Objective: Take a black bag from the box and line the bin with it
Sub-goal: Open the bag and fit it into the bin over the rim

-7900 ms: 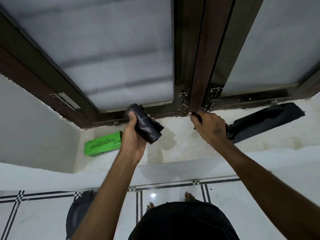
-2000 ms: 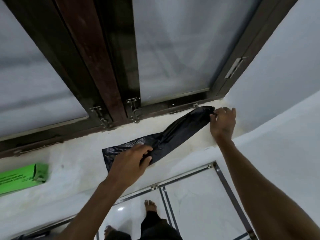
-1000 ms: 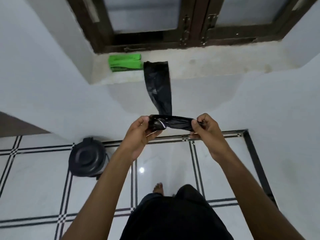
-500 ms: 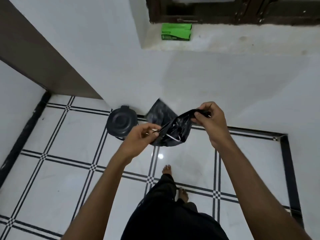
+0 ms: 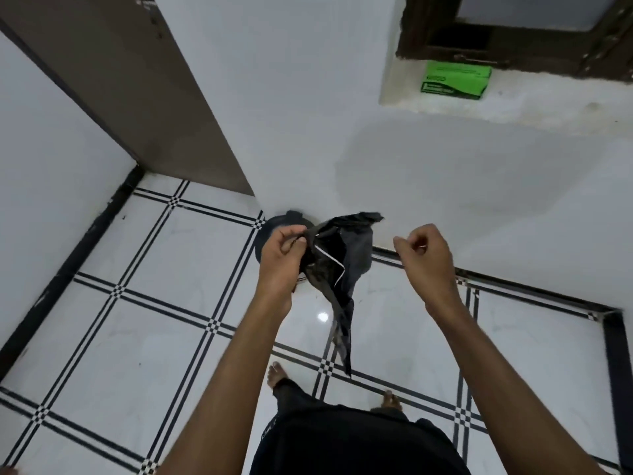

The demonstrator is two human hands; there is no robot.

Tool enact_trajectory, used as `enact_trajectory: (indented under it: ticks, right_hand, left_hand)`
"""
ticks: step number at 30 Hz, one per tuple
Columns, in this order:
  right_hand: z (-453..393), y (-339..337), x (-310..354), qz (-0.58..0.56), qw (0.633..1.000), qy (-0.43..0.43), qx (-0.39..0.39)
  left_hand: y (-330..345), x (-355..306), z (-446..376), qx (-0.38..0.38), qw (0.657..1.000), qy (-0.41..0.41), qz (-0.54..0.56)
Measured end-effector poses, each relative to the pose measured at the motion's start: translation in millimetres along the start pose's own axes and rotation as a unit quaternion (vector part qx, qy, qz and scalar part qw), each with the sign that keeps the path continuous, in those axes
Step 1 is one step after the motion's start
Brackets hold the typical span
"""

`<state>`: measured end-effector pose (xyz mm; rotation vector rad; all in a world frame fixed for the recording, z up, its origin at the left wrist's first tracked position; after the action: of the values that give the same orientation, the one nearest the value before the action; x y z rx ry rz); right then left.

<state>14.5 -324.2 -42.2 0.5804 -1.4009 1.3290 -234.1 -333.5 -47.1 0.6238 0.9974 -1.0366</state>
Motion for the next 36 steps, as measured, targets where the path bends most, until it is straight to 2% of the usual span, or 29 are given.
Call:
enact_trajectory:
  ticks: [2, 4, 9, 14, 17, 19, 25, 28, 33, 36]
  right_hand:
    - [21.4, 57.3, 9.6, -0.101, 0.98, 0.12, 0.125]
    - [35.5, 114.1, 20.0, -0.09, 0.962, 0.15, 0.209]
    - [37.9, 205.9, 47.2, -0.138, 0.954, 0.157, 0.213]
    - [37.8, 265.8, 64.1, -0.112, 0.964, 0.127, 0.206]
    - [22.6, 286.2, 68.3, -0.115, 0.964, 0.14, 0.195]
    - [6.5, 293.8, 73.1, -0.145, 0.959, 0.16, 0.182]
    - [-53.4, 328.9, 95.4, -0.174, 0.957, 0.142, 0.184]
    - [-78.5, 342.2, 101.6, -0.152, 0.962, 0.116, 0.193]
    - [-114.6, 352.9, 115.4, -0.089, 0.981, 0.059, 0.162]
    - [-131.5, 357.1, 114.1, -0.09, 0.987, 0.065, 0.116]
  left_hand:
    - [-18.4, 2.0, -21.7, 0.031, 0.999, -0.029, 0.025]
    - [-31.9, 2.1, -35.6, 0.078, 0.995, -0.051, 0.044]
    - [-77.2, -6.8, -60.9, 0.146, 0.987, -0.055, -0.032]
    - [-131.3, -22.0, -112.6, 0.141, 0.986, -0.025, -0.085]
    - [-148.1, -25.8, -143.7, 0.102, 0.991, -0.029, -0.077]
    - [-152.9, -24.5, -160.7, 0.072, 0.995, -0.054, -0.041]
    - [-159.0, -35.0, -211.0, -0.01, 0.99, -0.12, 0.077]
    - [-159.9, -51.4, -232.5, -0.038, 0.99, -0.116, 0.065]
    - [-181.5, -82.7, -267.5, -0.102, 0.992, -0.055, -0.05]
    - [-204.2, -85.3, -287.6, -0.153, 0.983, -0.1, 0.011]
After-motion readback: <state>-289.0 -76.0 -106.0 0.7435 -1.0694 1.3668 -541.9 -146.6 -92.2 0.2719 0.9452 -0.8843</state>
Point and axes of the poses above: each hand's wrist, its own z-axis away from the middle knuckle, its own y-axis out of the palm, x = y × z, the point moved 7 cm from there along -z, towards the middle knuckle, and after that the axes turned 7 degrees about -x, right-handed, at the moved point
